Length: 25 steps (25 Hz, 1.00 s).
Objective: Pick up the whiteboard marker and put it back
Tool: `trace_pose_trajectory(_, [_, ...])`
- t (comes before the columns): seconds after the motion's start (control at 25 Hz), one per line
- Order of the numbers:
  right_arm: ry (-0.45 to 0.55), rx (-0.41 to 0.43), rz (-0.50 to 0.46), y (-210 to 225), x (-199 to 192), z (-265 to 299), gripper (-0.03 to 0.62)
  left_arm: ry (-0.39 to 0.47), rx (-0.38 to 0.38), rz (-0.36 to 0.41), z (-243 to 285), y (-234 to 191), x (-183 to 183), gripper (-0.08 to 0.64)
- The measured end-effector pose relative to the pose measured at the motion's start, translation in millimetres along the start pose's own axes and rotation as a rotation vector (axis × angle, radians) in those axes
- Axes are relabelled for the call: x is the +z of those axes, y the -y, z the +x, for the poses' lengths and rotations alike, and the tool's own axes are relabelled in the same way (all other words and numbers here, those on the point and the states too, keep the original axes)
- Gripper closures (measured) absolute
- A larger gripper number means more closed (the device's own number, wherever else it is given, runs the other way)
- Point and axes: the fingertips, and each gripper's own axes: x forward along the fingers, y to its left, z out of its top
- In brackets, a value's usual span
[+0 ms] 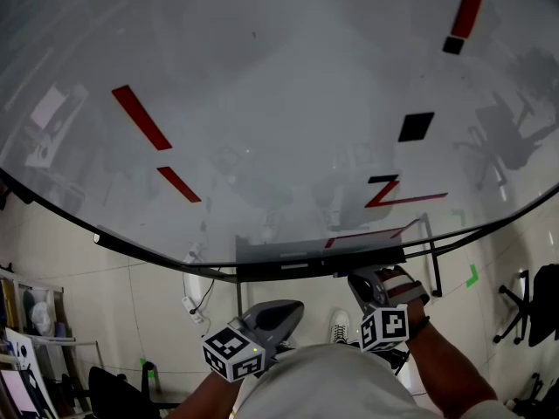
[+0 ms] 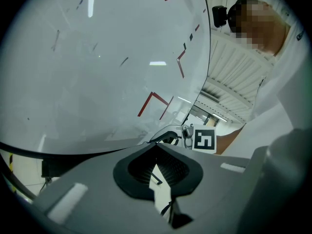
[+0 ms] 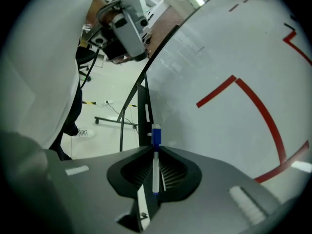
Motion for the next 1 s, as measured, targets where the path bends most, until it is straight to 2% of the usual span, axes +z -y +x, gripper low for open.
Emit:
trace_pose_trajectory(0.16, [-0.044, -0.010, -0.067, -2, -5, 5, 0.558, 0.004, -0.004, -0.003, 0, 0, 2, 0.543])
trace_pose_trajectory(0.48, [-0.097, 0.002, -0.047, -7, -20, 20, 0.558, -0.005, 0.001, -0.003, -2, -3, 0, 0.543])
trace_pose_trajectory(1.0, [-0.149, 0.045, -0.096, -9, -28, 43, 0.557, 0.002, 0.026, -0.016, -7, -11, 0, 0.543])
